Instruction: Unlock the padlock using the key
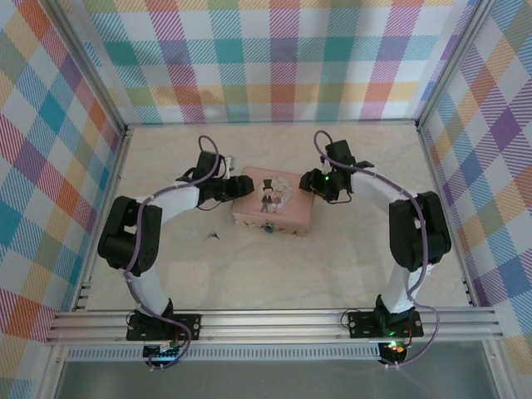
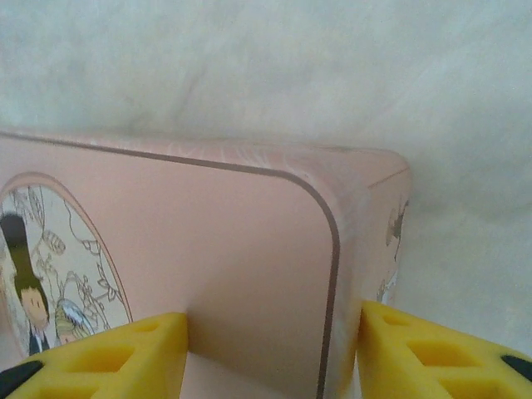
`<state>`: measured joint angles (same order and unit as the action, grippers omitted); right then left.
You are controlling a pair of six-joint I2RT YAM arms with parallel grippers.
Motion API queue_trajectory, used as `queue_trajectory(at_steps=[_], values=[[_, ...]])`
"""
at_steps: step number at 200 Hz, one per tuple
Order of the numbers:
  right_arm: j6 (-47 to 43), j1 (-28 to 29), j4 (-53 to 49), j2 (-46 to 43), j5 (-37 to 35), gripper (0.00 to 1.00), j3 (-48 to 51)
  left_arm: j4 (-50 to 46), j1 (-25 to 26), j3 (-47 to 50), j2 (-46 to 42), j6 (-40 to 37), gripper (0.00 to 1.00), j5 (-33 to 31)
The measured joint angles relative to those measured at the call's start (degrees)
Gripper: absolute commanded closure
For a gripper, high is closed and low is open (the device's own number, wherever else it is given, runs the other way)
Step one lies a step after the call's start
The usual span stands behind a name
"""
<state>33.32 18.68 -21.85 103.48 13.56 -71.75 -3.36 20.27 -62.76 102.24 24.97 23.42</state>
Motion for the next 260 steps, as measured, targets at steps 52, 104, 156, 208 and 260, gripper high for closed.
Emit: queue_trajectory(at_steps=[52,104,156,208,260], values=[[-2.56,-3.32,2.23,4.46,-2.49,0.45,-5.18,0.74,4.28,0.07,0.04,5.03,0.36,-1.36],[-2.69,-3.34,3.43,4.59,-2.64,0.44,-4.87,0.76,4.85,0.07,0.02,5.68,0.33,-3.30],[-1.70,-3.34,6.38,2.40,-2.64,0.44,-1.16,-0.07,4.94,-1.51,0.61,5.62,0.33,-4.48],[-0.76,-3.34,6.43,1.55,-3.10,0.40,-0.24,-2.10,4.94,-4.74,2.56,5.25,0.29,-5.79],[-1.05,-2.10,5.44,1.55,-2.36,0.29,-0.24,-0.98,4.68,-3.19,0.57,5.55,0.00,-7.43]])
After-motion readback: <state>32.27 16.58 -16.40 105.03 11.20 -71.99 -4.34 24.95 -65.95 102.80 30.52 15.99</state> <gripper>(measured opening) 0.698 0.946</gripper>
